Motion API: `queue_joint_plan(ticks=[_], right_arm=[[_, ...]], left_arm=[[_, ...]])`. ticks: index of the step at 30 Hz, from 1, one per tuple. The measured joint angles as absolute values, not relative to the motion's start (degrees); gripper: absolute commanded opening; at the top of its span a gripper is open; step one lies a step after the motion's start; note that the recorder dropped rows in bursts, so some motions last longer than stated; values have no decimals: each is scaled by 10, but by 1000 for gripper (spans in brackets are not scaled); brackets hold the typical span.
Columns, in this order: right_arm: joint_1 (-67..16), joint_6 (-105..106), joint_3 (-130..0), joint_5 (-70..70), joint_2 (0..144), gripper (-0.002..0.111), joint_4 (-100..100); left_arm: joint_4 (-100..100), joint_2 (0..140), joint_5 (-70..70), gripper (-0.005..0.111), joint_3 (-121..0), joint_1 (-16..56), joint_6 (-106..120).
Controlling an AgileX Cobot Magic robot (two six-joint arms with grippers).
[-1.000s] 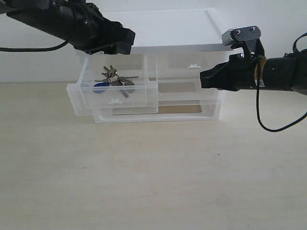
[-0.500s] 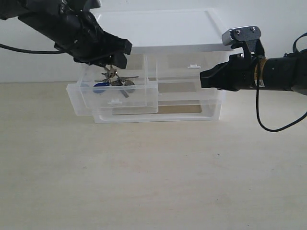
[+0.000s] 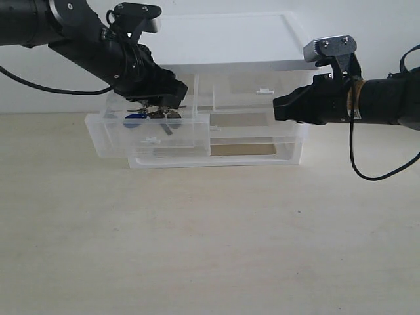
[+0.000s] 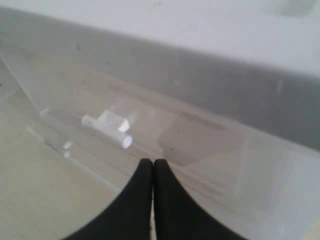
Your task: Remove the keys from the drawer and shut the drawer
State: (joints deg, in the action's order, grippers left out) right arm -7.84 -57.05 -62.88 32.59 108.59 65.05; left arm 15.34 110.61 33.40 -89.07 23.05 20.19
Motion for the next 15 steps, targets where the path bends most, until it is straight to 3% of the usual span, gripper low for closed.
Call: queue_joint_plan(ticks=[9,11,15], right_arm=[[-79,-572,-629,326,1086,0,650],[-79,-572,-629,326,1086,0,650],[-79,-572,-629,326,1086,0,650]], left_arm=[[86,1118,344,48,-899,235,179],[50,1123,355,38,-906,240,149],[20,1130,369,6,-923,240,116]])
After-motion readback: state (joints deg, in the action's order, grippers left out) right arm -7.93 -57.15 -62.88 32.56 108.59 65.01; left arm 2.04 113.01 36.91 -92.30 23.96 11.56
